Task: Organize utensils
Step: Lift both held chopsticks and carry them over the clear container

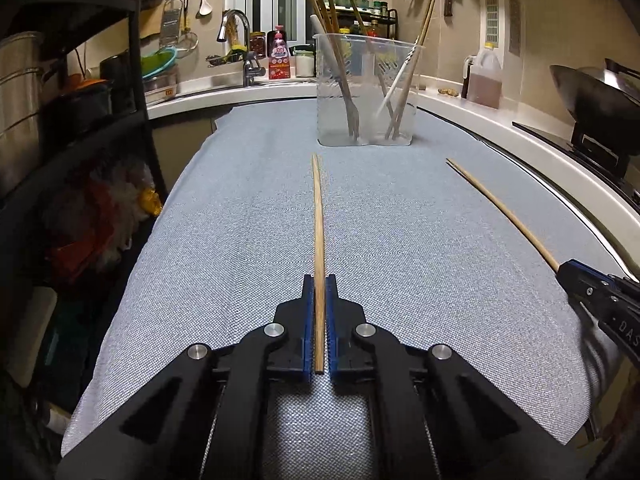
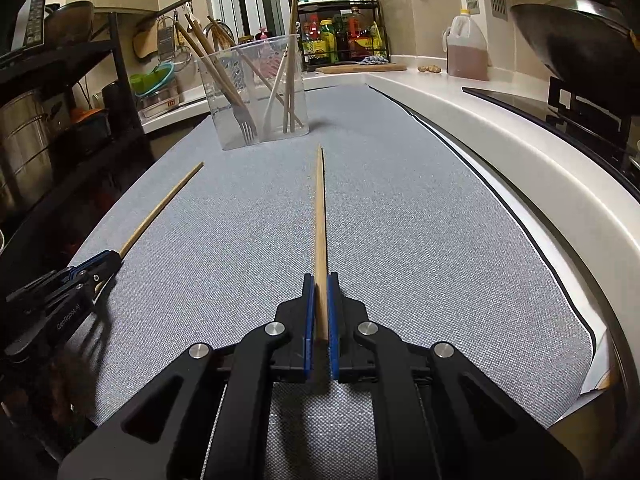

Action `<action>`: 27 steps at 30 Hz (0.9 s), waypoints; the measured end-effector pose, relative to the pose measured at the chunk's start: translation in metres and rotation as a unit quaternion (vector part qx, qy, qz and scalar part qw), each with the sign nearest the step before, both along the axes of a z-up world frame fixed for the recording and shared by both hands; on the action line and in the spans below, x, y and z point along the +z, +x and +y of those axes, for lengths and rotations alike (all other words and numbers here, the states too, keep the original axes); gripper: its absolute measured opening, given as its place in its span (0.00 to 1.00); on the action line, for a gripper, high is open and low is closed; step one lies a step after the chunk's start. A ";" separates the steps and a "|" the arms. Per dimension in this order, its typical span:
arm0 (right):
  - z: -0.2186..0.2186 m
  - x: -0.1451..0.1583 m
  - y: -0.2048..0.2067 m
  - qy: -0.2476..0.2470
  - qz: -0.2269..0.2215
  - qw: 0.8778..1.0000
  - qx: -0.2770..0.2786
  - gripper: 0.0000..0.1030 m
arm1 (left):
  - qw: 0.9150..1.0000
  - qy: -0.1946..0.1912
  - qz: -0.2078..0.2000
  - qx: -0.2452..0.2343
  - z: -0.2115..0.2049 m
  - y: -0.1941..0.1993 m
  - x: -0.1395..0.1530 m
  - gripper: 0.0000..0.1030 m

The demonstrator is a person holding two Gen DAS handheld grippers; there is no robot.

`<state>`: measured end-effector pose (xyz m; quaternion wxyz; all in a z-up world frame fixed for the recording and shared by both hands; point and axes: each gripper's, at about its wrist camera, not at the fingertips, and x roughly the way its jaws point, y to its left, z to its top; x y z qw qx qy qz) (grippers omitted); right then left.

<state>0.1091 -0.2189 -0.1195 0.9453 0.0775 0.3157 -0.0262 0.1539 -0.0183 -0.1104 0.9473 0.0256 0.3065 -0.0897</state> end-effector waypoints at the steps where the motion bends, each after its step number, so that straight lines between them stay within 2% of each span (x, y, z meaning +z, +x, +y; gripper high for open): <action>1: 0.000 0.000 -0.001 -0.001 -0.002 1.000 0.001 0.07 | 1.000 -0.007 0.001 0.000 0.002 0.000 0.001 0.05; 4: -0.001 0.000 -0.004 0.000 -0.005 1.000 0.003 0.07 | 1.000 -0.021 0.003 0.002 0.005 -0.002 0.005 0.05; 11: -0.003 0.018 -0.017 -0.013 -0.040 0.999 -0.001 0.06 | 0.998 -0.022 -0.060 0.000 0.007 -0.026 0.047 0.05; 20: -0.005 0.070 -0.044 -0.021 -0.117 0.993 0.006 0.06 | 0.988 -0.025 -0.152 -0.012 0.004 -0.060 0.116 0.05; 27: -0.005 0.108 -0.048 -0.019 -0.148 0.989 0.020 0.06 | 0.985 -0.027 -0.170 -0.026 0.002 -0.064 0.146 0.05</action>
